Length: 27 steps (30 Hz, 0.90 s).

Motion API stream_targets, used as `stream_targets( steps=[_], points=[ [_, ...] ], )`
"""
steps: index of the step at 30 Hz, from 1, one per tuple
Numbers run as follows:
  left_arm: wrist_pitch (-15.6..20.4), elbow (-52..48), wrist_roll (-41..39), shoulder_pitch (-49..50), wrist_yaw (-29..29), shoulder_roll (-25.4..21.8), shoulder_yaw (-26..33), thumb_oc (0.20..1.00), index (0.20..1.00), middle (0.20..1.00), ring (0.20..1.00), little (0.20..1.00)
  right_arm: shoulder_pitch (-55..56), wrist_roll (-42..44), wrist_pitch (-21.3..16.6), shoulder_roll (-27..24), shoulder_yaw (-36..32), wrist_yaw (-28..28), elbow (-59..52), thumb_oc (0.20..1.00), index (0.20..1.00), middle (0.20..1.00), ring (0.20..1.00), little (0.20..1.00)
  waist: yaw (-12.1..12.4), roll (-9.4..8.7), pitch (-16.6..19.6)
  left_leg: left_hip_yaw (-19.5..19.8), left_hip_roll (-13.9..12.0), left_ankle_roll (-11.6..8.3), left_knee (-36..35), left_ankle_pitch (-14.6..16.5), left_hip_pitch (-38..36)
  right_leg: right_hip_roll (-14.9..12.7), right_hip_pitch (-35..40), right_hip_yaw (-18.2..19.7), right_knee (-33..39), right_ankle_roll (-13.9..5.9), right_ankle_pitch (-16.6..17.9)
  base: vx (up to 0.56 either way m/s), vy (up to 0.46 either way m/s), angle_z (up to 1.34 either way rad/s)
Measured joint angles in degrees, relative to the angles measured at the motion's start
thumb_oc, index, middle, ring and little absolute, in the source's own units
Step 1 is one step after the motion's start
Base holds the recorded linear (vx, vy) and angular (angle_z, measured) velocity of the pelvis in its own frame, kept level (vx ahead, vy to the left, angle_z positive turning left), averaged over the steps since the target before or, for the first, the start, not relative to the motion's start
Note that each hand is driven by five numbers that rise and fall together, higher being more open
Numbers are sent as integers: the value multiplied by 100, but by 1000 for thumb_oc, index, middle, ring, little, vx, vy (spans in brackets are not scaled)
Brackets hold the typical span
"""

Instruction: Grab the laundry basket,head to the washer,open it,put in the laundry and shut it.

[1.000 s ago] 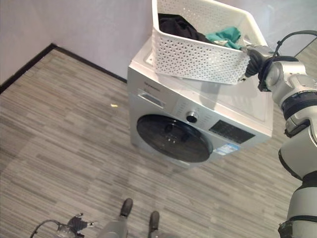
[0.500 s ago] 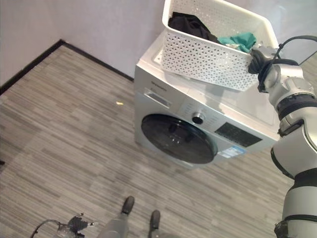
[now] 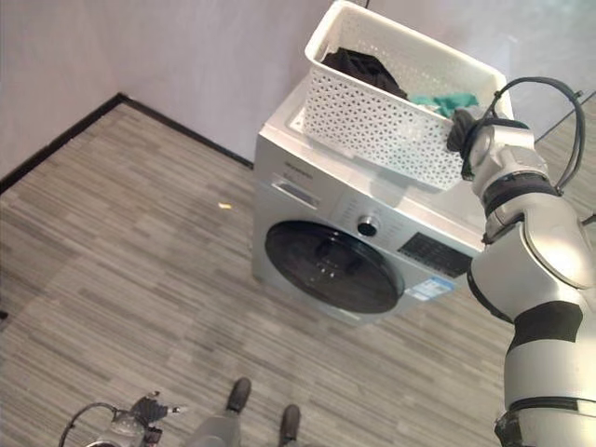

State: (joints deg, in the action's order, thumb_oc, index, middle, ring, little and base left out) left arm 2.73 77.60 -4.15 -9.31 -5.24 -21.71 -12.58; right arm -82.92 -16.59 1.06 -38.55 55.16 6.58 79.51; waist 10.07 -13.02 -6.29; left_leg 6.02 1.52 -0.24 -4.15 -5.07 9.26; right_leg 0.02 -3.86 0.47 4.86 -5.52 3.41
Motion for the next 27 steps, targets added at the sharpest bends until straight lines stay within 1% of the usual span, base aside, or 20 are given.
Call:
stream_targets(
  steps=[1, 6, 10, 13, 16, 17, 21, 27],
  points=[
    [-1, 3, 0, 34, 1, -1, 2, 1000, 1000, 1000, 1000, 1000, 23, 1, -1, 21, -3, 17, -27, 200, 200, 200, 200, 200, 9, -5, 12, -33, -9, 1, -1, -1, -19, 1, 4, 66, 0, -2, 17, -32, 5, -19],
    [-32, 4, -1, 205, 50, -2, 9, 1000, 1000, 1000, 1000, 1000, 351, -3, -1, 26, -117, 17, -22, 200, 200, 200, 200, 200, -95, 31, 185, -78, -12, 7, -27, 5, -65, -8, 17, 91, 0, -53, 58, -31, 11, -8],
    [-33, 7, 1, 282, 94, 0, 5, 1000, 1000, 1000, 1000, 1000, 422, -14, -2, 25, -123, 13, -21, 200, 200, 200, 200, 200, -138, 71, 200, -213, -10, 14, -72, 3, -126, -22, 9, 222, 0, -42, 69, -32, 8, -17],
    [-34, -6, 0, 359, 119, 7, 0, 1000, 1000, 1000, 1000, 1000, 475, -139, 0, 21, -234, 7, 35, 200, 200, 200, 200, 200, -165, 147, 237, -217, -12, 37, -76, 0, -126, -23, 5, 221, 0, -40, 73, -5, -1, -4],
    [-31, -2, 1, 383, 123, 53, 1, 1000, 1000, 1000, 1000, 1000, 505, -227, 1, 10, -254, -13, 51, 200, 200, 200, 200, 200, -171, 271, 306, -216, -12, 62, -78, 17, -127, -21, 5, 221, 0, -40, 73, 0, 0, 0],
    [-31, 2, 1, 403, 125, 95, 1, 1000, 1000, 1000, 1000, 1000, 518, -226, 1, 11, -282, -23, 46, 1000, 1000, 1000, 1000, 1000, -169, 319, 333, -215, -14, 62, -78, 17, -128, -17, 5, 218, 0, -40, 73, 0, 0, 0],
    [-35, 11, 2, 498, 143, 217, 6, 1000, 1000, 1000, 1000, 1000, 579, -230, 63, -5, -331, -15, 59, 1000, 1000, 1000, 1000, 1000, -176, 325, 348, -211, -26, 51, -78, 10, -128, -7, 7, 212, 0, -40, 72, 0, 0, 0],
    [-39, 26, 16, 509, 163, 219, -1, 1000, 1000, 1000, 1000, 1000, 590, -292, 137, -13, -326, 0, 72, 1000, 1000, 1000, 1000, 1000, -266, 304, 363, -194, -22, 41, -78, 3, -120, -8, 8, 195, 0, -40, 71, 0, 0, 0]
  ],
)
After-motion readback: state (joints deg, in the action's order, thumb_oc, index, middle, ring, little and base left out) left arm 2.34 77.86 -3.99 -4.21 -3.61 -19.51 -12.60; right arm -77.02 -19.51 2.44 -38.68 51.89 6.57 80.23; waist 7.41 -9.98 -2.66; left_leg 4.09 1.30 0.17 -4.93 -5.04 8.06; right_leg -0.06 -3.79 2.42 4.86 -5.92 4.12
